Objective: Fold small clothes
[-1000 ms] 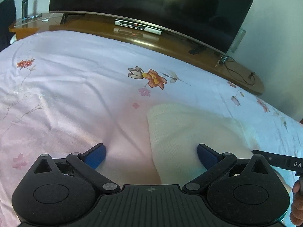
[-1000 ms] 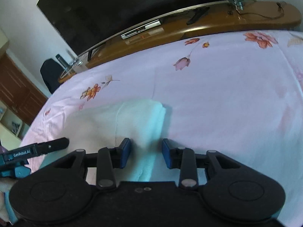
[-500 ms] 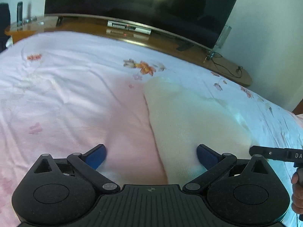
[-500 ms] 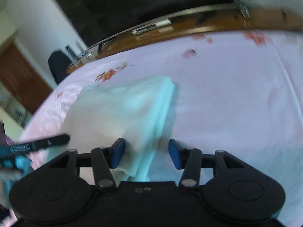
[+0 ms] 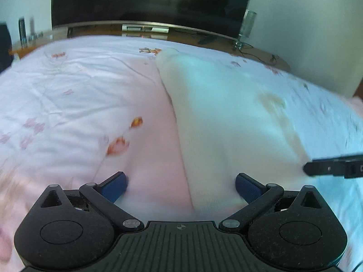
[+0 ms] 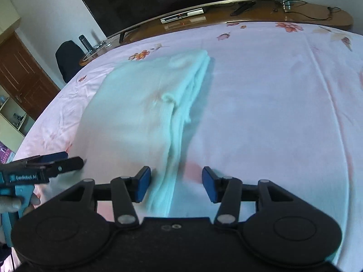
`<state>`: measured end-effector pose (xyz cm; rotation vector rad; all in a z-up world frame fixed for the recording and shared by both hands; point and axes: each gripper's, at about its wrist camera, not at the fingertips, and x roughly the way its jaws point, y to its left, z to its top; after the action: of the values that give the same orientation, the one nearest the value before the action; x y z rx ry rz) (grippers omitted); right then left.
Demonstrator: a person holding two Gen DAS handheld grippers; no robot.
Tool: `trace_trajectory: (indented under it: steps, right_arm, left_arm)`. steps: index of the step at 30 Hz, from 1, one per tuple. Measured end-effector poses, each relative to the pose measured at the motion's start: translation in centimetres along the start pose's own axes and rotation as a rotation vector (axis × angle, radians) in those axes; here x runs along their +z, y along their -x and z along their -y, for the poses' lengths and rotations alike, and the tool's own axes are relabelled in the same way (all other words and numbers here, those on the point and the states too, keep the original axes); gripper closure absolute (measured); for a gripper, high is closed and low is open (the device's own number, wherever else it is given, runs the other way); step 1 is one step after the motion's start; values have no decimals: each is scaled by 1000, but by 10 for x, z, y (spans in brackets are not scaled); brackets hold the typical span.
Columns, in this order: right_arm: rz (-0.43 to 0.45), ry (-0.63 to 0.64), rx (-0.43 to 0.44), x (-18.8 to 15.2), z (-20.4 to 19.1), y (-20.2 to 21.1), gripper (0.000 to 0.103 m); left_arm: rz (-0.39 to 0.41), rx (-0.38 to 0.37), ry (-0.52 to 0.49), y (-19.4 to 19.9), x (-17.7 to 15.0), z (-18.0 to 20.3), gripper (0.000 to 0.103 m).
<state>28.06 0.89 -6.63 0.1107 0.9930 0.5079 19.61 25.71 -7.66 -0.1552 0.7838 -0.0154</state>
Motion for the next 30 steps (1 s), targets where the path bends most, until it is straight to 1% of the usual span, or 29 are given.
trace_trajectory:
  steps: [2, 4, 6, 7, 10, 12, 13, 14, 15, 16, 17, 20, 22, 24, 28, 30]
  right_arm:
    - [20, 63, -55, -14, -5, 5, 53]
    - [23, 39, -97, -22, -9, 14, 53]
    - [68, 36, -105, -31, -17, 35, 54]
    - [101, 45, -102, -40, -22, 52, 53]
    - [134, 55, -109, -64, -38, 89, 52]
    - [168, 60, -113, -80, -51, 116, 48]
    - [183, 60, -118, -90, -58, 132, 42]
    - [201, 57, -119, -98, -64, 147, 34]
    - [221, 55, -118, -105, -72, 162, 29]
    - [238, 51, -120, -113, -78, 174, 18]
    - [251, 48, -122, -119, -84, 183, 14]
    - [273, 60, -161, -134, -100, 201, 10]
    - [279, 82, -183, -141, -108, 207, 10]
    - [288, 95, -204, -146, -114, 211, 9]
    - [333, 104, -214, -155, -122, 223, 8]
    - [332, 110, -201, -160, -126, 227, 8]
  left_arm:
    - [5, 21, -15, 13, -14, 4, 1]
    - [20, 40, -26, 32, -24, 10, 1]
    - [52, 15, -3, 61, -32, 14, 1]
    - [74, 8, 4, 78, -35, 18, 1]
    - [99, 32, -4, 130, -46, 37, 1]
    - [126, 43, -8, 167, -57, 50, 0]
    - [142, 45, -7, 183, -62, 53, 0]
    - [155, 51, -7, 196, -67, 56, 0]
    - [158, 55, -9, 207, -71, 58, 0]
    - [156, 54, -16, 218, -74, 61, 0]
    - [158, 55, -19, 227, -76, 62, 0]
    - [197, 51, -16, 253, -84, 65, 0]
    - [217, 64, -21, 265, -89, 68, 0]
    - [223, 60, -30, 273, -93, 70, 0]
    - [231, 59, -17, 285, -102, 71, 0]
    - [243, 55, -11, 292, -105, 72, 0]
